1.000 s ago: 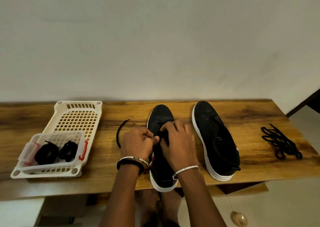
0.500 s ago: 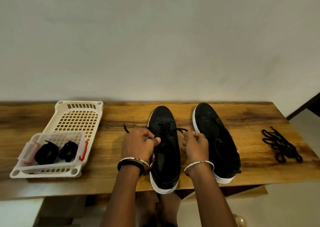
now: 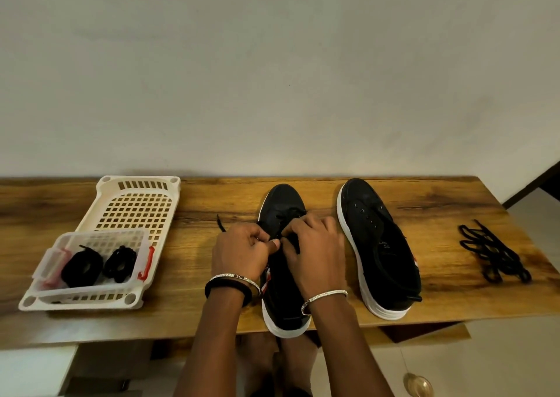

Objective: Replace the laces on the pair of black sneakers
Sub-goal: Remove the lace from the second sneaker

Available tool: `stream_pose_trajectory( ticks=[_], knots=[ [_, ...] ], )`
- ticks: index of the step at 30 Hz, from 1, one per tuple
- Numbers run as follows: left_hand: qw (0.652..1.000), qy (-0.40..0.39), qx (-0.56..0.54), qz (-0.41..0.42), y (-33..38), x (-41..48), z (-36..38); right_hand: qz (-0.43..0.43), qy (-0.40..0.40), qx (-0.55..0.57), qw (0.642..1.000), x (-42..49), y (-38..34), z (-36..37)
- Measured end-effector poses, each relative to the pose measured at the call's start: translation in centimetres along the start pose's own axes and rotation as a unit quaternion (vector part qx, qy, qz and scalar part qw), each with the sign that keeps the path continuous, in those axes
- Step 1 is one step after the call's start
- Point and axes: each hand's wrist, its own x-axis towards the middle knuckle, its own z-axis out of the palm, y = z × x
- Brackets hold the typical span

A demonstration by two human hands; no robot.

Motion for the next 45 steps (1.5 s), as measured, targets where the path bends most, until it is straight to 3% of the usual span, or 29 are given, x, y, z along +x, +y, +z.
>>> stream_pose_trajectory(
  ticks=[3,5,6,8,9,10,11,13,16,18,20,22,25,29,31,35,40,43,45],
  knots=[
    [1.000,0.001,-0.003,-0.003,0.0,0.0,-0.1,0.011,0.002,0.000,1.000,0.0,-0.4,0.3],
    [1.000,0.001,-0.004,-0.006,0.0,0.0,-0.1,0.083,0.070,0.154,0.982,0.2,-0.7,0.2],
    [1.000,0.000,-0.004,-0.007,0.0,0.0,-0.1,0.157,0.106,0.280,0.941,0.5,-0.6,-0.1],
    [1.000,-0.003,-0.009,-0.009,0.1,-0.1,-0.1,0.327,0.133,0.481,0.803,1.0,0.3,-0.4],
    [1.000,-0.004,-0.011,-0.010,0.1,-0.1,-0.1,0.390,0.128,0.514,0.753,1.1,1.2,-0.4],
    [1.000,-0.005,-0.012,-0.009,0.1,0.0,-0.1,0.433,0.110,0.505,0.738,1.1,2.0,-0.2],
    [1.000,-0.005,-0.012,-0.010,0.1,0.0,-0.1,0.452,0.093,0.475,0.750,1.0,2.7,0.0],
    [1.000,-0.002,-0.014,-0.012,0.1,0.0,-0.1,0.425,0.085,0.378,0.818,0.8,3.2,0.1],
    [1.000,0.002,-0.010,-0.012,0.2,0.0,-0.1,0.222,0.111,0.244,0.938,0.6,2.0,-0.9],
    [1.000,0.005,-0.001,-0.004,0.3,-0.1,-0.1,0.097,0.071,0.204,0.972,0.5,0.9,-0.8],
    [1.000,0.002,0.014,0.005,0.3,-0.1,-0.1,0.036,0.007,0.105,0.994,0.1,0.2,-0.4],
    [1.000,0.001,0.013,0.004,0.3,-0.1,-0.1,0.019,-0.020,0.027,0.999,0.0,0.0,-0.2],
    [1.000,0.001,0.009,0.001,0.2,-0.1,-0.1,0.021,-0.014,0.018,1.000,0.1,0.0,-0.2],
    [1.000,0.004,0.010,0.004,0.2,-0.1,-0.1,0.079,0.053,0.218,0.971,0.4,0.3,0.2],
    [1.000,0.003,0.010,0.002,0.2,0.0,-0.1,0.091,0.049,0.259,0.960,0.6,0.8,-0.1],
    [1.000,0.007,0.007,0.002,0.2,-0.1,-0.1,0.013,-0.031,0.222,0.974,0.4,1.6,-0.1],
    [1.000,0.007,0.006,0.001,0.1,0.0,-0.1,-0.021,-0.031,0.165,0.986,0.6,2.1,0.6],
    [1.000,0.007,-0.001,-0.002,0.0,0.0,-0.1,0.017,-0.006,0.265,0.964,0.5,2.1,-0.2],
    [1.000,0.006,-0.003,-0.003,0.1,0.0,0.0,0.071,0.017,0.371,0.926,0.5,1.7,-1.2]
  ],
)
